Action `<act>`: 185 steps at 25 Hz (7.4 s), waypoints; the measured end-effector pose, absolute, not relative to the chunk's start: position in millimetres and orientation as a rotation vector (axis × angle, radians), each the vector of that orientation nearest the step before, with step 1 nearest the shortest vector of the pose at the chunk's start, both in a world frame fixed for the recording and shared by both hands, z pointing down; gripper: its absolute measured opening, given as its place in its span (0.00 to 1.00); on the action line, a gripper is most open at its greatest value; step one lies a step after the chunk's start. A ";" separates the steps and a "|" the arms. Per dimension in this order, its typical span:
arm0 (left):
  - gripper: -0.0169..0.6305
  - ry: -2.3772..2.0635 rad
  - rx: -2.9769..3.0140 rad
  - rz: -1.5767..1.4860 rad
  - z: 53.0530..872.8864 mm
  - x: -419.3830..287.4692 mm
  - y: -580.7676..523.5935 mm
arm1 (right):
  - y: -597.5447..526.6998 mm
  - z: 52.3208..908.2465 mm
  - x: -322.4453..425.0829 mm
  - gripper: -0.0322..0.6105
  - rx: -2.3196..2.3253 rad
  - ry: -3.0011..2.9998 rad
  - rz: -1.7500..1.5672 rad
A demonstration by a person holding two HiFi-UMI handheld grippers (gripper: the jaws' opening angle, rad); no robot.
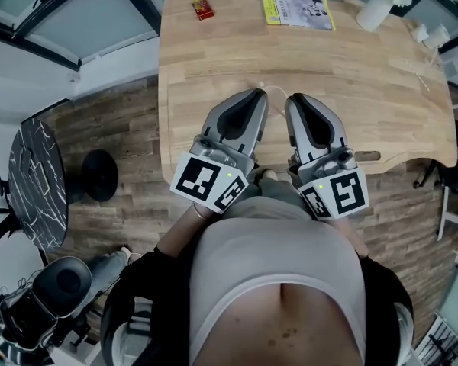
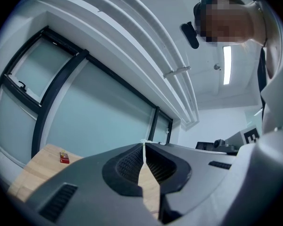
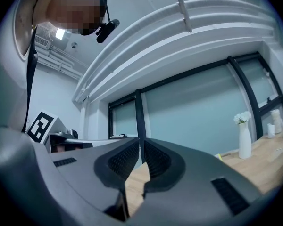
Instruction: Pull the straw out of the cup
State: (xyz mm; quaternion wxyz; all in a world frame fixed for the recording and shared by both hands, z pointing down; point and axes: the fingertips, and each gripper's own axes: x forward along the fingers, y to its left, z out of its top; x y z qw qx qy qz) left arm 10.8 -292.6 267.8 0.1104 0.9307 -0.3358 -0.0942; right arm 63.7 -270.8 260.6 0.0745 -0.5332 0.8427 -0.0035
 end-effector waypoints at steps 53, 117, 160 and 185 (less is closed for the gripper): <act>0.05 -1.295 2.504 -0.138 323.6 10.9 -272.4 | -261.5 413.4 76.7 0.31 -1.390 2.970 -0.369; 0.05 -1.296 2.496 -0.146 320.9 -5.9 -272.4 | -276.7 444.6 82.9 0.13 -1.659 2.923 -0.353; 0.05 -1.286 2.525 -0.199 303.5 -10.7 -273.7 | -288.2 416.8 77.8 0.13 -1.666 2.872 -0.263; 0.05 -1.300 2.529 -0.201 303.7 -12.7 -273.5 | -288.6 398.7 77.4 0.13 -1.658 2.848 -0.208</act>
